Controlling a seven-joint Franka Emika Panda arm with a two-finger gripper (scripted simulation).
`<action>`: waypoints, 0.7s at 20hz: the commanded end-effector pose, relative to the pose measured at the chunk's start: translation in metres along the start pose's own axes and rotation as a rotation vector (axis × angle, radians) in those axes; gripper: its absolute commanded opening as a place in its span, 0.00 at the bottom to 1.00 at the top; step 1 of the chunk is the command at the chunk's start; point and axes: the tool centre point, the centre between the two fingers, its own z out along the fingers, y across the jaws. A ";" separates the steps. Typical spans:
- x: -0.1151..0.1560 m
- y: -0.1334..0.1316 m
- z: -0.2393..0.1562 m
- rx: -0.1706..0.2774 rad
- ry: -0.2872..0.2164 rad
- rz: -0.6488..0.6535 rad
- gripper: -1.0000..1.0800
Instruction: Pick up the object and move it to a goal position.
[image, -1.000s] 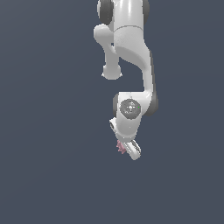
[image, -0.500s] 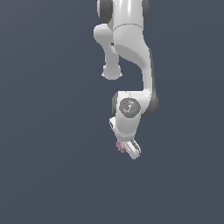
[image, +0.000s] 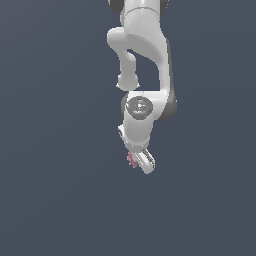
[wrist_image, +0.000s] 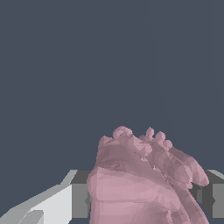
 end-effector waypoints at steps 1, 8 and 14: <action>0.006 0.011 -0.018 0.002 0.000 0.001 0.00; 0.027 0.052 -0.084 0.002 -0.001 0.001 0.00; 0.045 0.082 -0.135 0.002 -0.001 0.001 0.00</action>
